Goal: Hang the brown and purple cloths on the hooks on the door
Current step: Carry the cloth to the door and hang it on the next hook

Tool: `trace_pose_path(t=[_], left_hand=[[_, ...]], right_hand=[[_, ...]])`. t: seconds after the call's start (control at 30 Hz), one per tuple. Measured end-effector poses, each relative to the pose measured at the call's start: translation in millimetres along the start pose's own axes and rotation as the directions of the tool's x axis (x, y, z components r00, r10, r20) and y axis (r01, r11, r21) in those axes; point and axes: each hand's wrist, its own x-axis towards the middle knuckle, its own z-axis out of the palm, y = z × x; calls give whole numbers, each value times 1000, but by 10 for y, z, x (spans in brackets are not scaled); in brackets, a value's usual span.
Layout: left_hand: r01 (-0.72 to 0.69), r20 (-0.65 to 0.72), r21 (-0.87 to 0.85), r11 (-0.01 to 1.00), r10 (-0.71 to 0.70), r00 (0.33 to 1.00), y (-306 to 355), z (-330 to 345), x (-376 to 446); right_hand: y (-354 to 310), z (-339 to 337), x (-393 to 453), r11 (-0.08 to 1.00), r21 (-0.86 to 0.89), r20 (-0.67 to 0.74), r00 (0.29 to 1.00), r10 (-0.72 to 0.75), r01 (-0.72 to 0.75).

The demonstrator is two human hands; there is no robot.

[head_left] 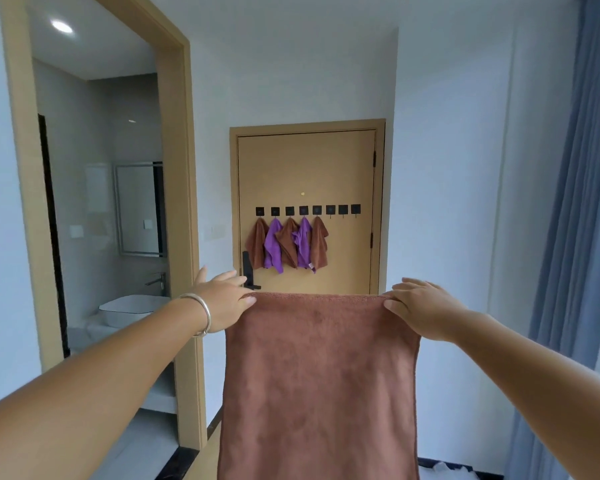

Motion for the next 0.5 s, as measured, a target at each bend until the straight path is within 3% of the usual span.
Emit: trace_pose_path(t=[0.5], left_hand=[[-14,25,-11,1000,14,1000,-77,707,2156]], right_hand=[[964,858,1744,999,40,6,1000,-18,18]])
